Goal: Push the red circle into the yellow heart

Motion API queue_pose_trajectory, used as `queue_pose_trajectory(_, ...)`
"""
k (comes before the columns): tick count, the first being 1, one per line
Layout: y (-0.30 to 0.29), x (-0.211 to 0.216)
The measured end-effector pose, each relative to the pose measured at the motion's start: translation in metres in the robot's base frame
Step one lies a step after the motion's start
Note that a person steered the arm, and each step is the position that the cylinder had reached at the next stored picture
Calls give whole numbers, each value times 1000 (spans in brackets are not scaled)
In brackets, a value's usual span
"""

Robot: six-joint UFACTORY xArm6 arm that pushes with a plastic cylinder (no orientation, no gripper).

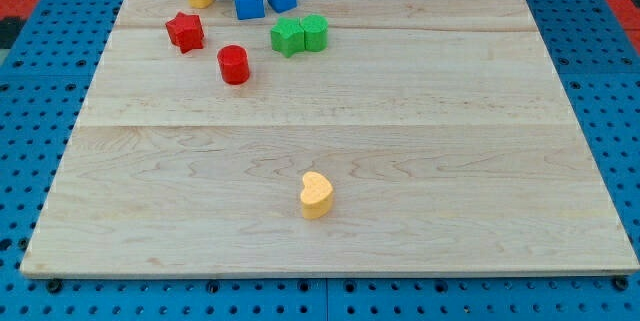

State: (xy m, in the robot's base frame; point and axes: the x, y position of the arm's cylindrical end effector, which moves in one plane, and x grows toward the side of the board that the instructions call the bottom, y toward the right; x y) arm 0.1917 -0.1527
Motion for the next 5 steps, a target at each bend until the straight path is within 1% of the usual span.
queue_pose_trajectory(1, -35, 27)
queue_pose_trajectory(2, -42, 77)
queue_pose_trajectory(3, -128, 81)
queue_pose_trajectory(4, -151, 48)
queue_pose_trajectory(5, -150, 0)
